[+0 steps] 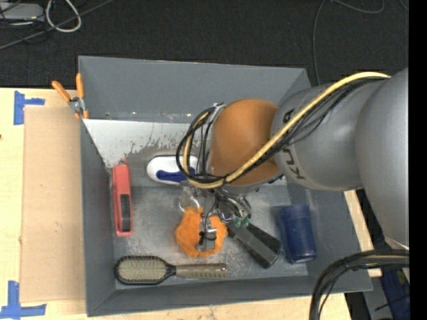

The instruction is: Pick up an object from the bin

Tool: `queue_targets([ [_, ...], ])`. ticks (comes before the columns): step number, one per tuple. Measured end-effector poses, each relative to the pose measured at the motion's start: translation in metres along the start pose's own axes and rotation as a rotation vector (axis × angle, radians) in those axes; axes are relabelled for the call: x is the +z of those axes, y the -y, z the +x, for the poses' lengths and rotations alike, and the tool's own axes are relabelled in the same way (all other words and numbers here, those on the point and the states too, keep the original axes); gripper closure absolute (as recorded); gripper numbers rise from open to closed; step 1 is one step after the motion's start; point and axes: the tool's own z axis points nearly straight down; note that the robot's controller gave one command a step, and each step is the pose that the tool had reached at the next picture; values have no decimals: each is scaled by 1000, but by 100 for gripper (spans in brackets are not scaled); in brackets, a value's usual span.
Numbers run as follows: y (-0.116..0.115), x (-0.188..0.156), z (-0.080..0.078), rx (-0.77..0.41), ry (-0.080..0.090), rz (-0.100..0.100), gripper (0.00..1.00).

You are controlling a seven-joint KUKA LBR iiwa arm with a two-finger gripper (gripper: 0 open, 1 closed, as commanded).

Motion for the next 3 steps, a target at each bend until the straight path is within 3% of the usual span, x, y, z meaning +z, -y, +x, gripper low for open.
queue_targets([
  [1, 14, 22, 19, -244, 15, 2, 0],
  [2, 8, 37, 13, -151, 12, -1, 0],
  [3, 9, 37, 14, -131, 19, -2, 0],
])
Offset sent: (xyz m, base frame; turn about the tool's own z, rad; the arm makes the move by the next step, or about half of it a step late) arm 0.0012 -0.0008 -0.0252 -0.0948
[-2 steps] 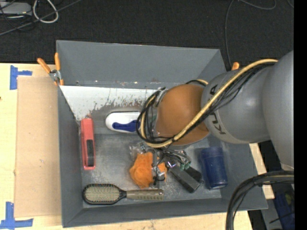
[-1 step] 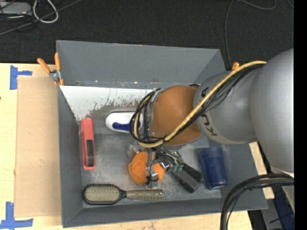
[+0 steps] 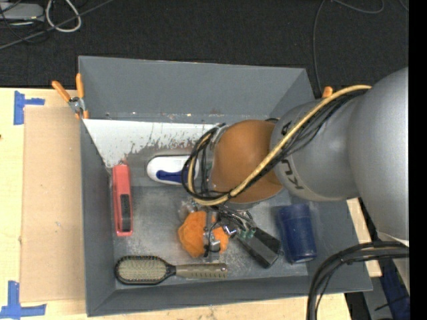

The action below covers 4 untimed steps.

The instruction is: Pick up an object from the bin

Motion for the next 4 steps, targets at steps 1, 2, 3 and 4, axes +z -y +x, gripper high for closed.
queue_targets([
  [1, 29, 7, 28, -153, -3, -2, 100],
  [2, 29, 7, 28, -152, -3, -2, 100],
  [3, 24, -45, 24, -156, -9, -3, 100],
  [4, 35, -111, 39, -130, -12, -4, 100],
])
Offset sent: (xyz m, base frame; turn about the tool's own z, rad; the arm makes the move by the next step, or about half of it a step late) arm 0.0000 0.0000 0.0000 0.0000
